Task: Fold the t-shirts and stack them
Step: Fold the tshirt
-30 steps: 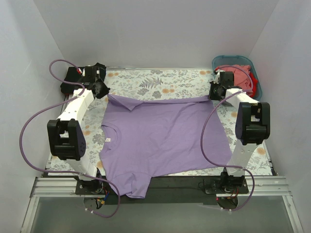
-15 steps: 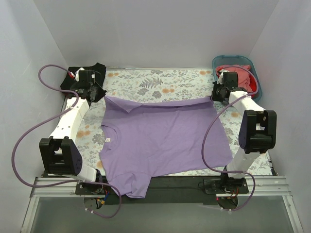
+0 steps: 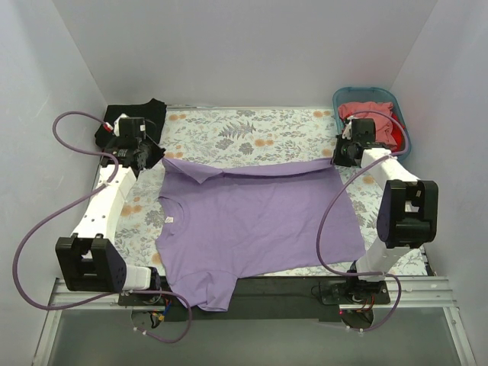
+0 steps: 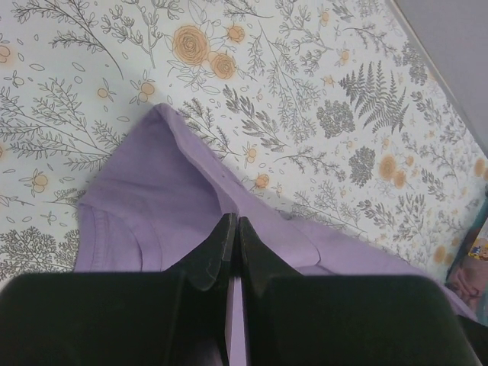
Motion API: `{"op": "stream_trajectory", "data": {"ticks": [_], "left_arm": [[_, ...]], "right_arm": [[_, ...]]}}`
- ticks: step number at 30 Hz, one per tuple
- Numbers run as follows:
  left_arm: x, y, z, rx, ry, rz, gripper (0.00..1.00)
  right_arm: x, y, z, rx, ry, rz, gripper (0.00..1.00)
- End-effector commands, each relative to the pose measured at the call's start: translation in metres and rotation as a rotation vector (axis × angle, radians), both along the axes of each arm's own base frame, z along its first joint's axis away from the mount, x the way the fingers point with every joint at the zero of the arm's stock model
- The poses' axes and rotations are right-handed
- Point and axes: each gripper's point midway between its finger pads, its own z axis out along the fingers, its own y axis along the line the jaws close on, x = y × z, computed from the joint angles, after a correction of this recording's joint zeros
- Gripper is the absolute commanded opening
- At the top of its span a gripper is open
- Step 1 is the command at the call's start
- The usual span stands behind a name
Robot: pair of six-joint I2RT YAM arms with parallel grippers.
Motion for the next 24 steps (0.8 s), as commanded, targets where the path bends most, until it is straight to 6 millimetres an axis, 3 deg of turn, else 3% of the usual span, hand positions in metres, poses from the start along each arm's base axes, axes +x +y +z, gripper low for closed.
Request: {"op": "stream_trajectory", "data": {"ticks": [1,8,13,24], "left_arm": [[-0.013,0.000,0.017,-0.019,-0.038,0.013,0.00],[-0.034,0.001,0.004,-0.028,-0.009,0.020,0.00],[-0.052,-0.004,-0.004,-0.060,0.011,0.018,0.00],[-0.086,-0.006,-0.019,-0.085,0.047,0.023,0.00]], "right_arm": [[-0.003,-0.003,0.020,0.000,-0.044,-0.026,0.01],[-0.023,-0.011,0.010,-0.020,-0.008,-0.082,0.01],[-0.040,-0.019,-0.008,-0.040,0.042,-0.132,0.01],[-0.047,-0.036,-0.010,-0.078,0.038,-0.182,0.01]]}}
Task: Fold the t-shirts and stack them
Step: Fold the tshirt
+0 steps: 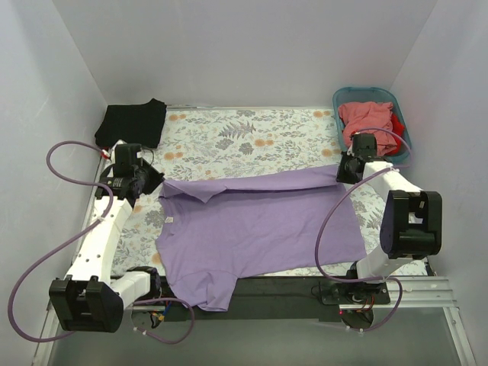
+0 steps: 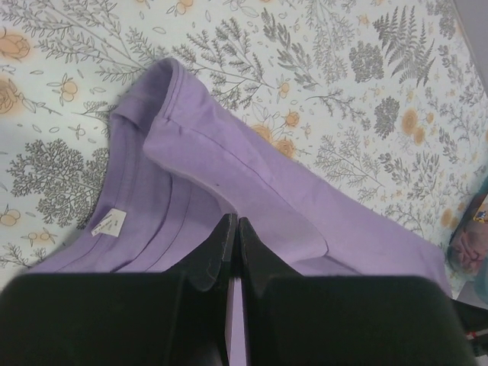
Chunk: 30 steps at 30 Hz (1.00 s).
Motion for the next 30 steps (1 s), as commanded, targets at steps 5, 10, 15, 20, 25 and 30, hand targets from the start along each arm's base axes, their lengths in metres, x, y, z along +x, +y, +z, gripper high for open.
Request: {"op": "stream_trajectory", "data": {"ticks": [5,10,15,20,25,30], "left_arm": [[-0.023,0.001,-0.020,-0.014,0.051,0.015,0.00],[-0.034,-0.002,-0.042,-0.033,0.094,0.010,0.00],[-0.042,-0.008,-0.060,-0.061,0.128,-0.009,0.00],[-0.053,-0.009,-0.072,-0.065,0.160,-0.009,0.00],[-0.061,-0.009,-0.069,-0.070,0.163,-0.003,0.00],[-0.068,-0.018,-0.066,-0.108,0.173,-0.038,0.00]], "right_arm": [[0.002,-0.018,0.011,-0.045,-0.047,-0.062,0.01],[-0.006,-0.019,-0.004,-0.052,-0.018,-0.068,0.01],[-0.011,-0.017,-0.023,-0.045,0.031,-0.056,0.01],[-0.011,-0.014,-0.026,-0.031,0.042,-0.047,0.01],[-0.011,-0.017,-0.022,-0.042,0.030,-0.058,0.03],[-0.010,-0.019,-0.014,-0.043,0.019,-0.081,0.23]]}}
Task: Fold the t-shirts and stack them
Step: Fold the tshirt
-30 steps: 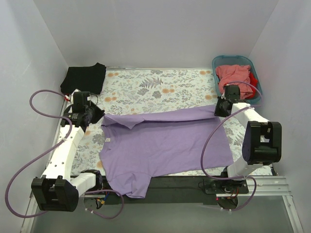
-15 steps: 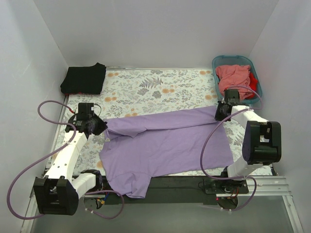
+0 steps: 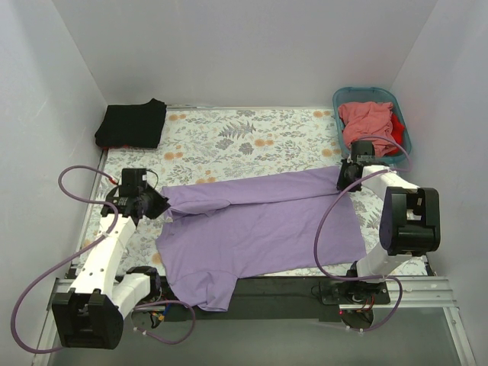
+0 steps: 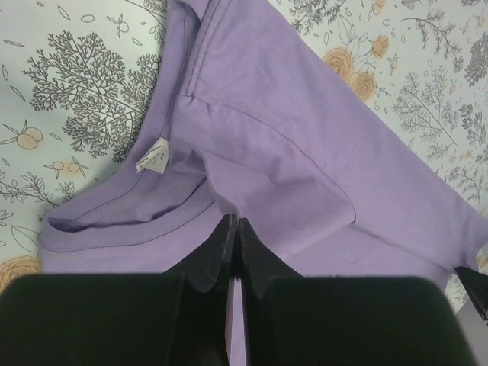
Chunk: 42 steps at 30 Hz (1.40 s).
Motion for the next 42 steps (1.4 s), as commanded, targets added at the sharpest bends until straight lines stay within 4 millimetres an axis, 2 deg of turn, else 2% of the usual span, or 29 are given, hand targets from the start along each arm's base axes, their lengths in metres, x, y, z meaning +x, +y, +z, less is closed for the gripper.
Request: {"op": "stream_trajectory", "data": {"ticks": [1,3,8,11,12,13,14,15,16,17,20,21,22,23,24,25,26,27,28,29,32,33,34,35,38,39,42], "left_arm": [[-0.009,-0.009,0.005,-0.049,0.002,-0.029,0.00],[-0.013,-0.015,0.001,-0.078,0.017,-0.054,0.00],[-0.025,-0.027,-0.016,-0.130,0.061,-0.100,0.00],[-0.026,-0.029,-0.021,-0.138,0.065,-0.115,0.00],[-0.023,-0.026,-0.022,-0.120,0.058,-0.116,0.00],[-0.020,-0.024,-0.022,-0.106,0.054,-0.114,0.00],[-0.014,-0.023,-0.016,-0.094,0.035,-0.112,0.00],[-0.006,-0.020,-0.016,-0.073,0.030,-0.114,0.00],[0.000,-0.015,-0.015,-0.050,0.022,-0.101,0.00],[0.014,-0.013,-0.011,-0.033,0.003,-0.096,0.00],[0.037,-0.006,-0.007,0.011,-0.018,-0.080,0.00],[0.051,-0.005,0.003,0.018,-0.057,-0.076,0.00],[0.058,-0.003,-0.007,0.033,-0.031,-0.081,0.00],[0.065,-0.001,-0.008,0.046,-0.034,-0.077,0.00],[0.076,-0.001,-0.005,0.050,-0.047,-0.077,0.00],[0.080,-0.001,-0.017,0.055,-0.013,-0.085,0.00],[0.087,-0.001,-0.020,0.058,-0.013,-0.089,0.00],[0.091,-0.001,-0.023,0.060,-0.010,-0.090,0.00],[0.096,-0.001,-0.025,0.063,-0.010,-0.093,0.00],[0.100,0.000,-0.036,0.069,0.016,-0.103,0.00],[0.111,0.008,-0.046,0.117,0.039,-0.088,0.00],[0.115,0.012,-0.048,0.141,0.040,-0.080,0.00],[0.118,0.014,-0.048,0.152,0.037,-0.074,0.00],[0.122,0.015,-0.047,0.160,0.030,-0.071,0.00],[0.128,0.019,-0.053,0.182,0.039,-0.068,0.00],[0.129,0.019,-0.058,0.182,0.051,-0.071,0.00],[0.130,0.016,-0.064,0.177,0.061,-0.084,0.00]], "right_arm": [[0.006,-0.007,0.017,-0.016,-0.052,-0.038,0.32],[0.010,-0.004,0.030,0.001,-0.091,-0.042,0.43],[0.015,0.011,0.058,0.058,-0.175,-0.013,0.48],[0.015,0.051,0.075,0.121,-0.238,0.130,0.50],[0.011,0.077,0.080,0.133,-0.255,0.226,0.52],[0.008,0.092,0.081,0.130,-0.262,0.281,0.52],[0.006,0.107,0.083,0.127,-0.269,0.339,0.52],[-0.002,0.139,0.080,0.123,-0.265,0.443,0.52],[-0.005,0.152,0.078,0.095,-0.266,0.514,0.52],[-0.011,0.179,0.076,0.084,-0.266,0.600,0.51],[-0.018,0.222,0.086,0.098,-0.315,0.760,0.49],[-0.030,0.248,0.087,0.131,-0.320,0.841,0.48],[-0.033,0.263,0.093,0.149,-0.348,0.891,0.48],[-0.036,0.275,0.095,0.149,-0.361,0.939,0.47],[-0.042,0.298,0.100,0.158,-0.373,0.997,0.47],[-0.045,0.311,0.100,0.163,-0.378,1.037,0.47],[-0.048,0.321,0.090,0.151,-0.364,1.084,0.46],[-0.054,0.341,0.098,0.158,-0.388,1.135,0.46],[-0.058,0.351,0.099,0.167,-0.392,1.170,0.45],[-0.065,0.366,0.093,0.167,-0.396,1.219,0.45],[-0.067,0.395,0.101,0.181,-0.443,1.283,0.44],[-0.074,0.406,0.093,0.180,-0.433,1.325,0.43],[-0.074,0.416,0.100,0.187,-0.456,1.340,0.43],[-0.076,0.422,0.093,0.189,-0.445,1.357,0.43],[-0.087,0.442,0.094,0.223,-0.448,1.407,0.41],[-0.094,0.449,0.087,0.232,-0.435,1.433,0.40],[-0.102,0.459,0.078,0.238,-0.419,1.467,0.40]]}}
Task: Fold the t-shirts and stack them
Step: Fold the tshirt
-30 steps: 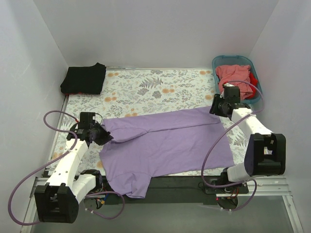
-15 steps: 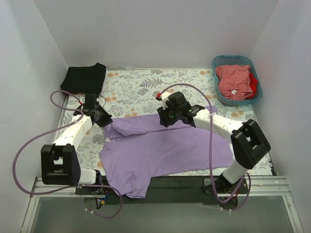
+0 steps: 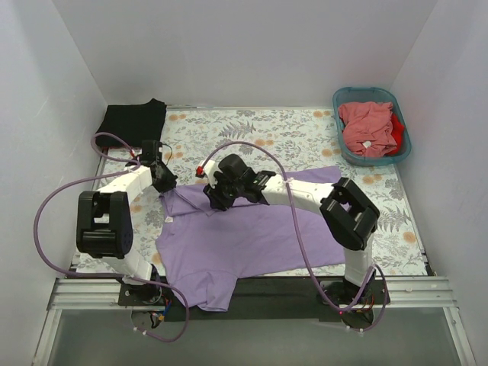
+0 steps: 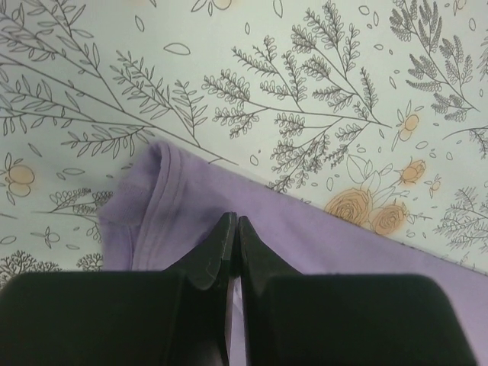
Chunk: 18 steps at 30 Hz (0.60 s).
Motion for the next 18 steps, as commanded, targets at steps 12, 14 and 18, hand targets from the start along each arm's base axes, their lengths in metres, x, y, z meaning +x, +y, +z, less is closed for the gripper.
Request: {"op": "stream_trajectory", "data": {"ticks": [12,14,18], "left_arm": [[0.013,0.002,0.000,0.044,-0.036,-0.012,0.00],[0.012,0.002,-0.001,0.041,-0.037,-0.013,0.00],[0.012,-0.002,-0.002,0.027,-0.037,-0.021,0.00]], "right_arm": [[-0.007,0.037,-0.028,0.002,0.011,0.086,0.39],[-0.006,0.036,-0.037,-0.014,0.022,0.083,0.39],[-0.006,0.035,-0.051,-0.037,0.035,0.077,0.40]]}}
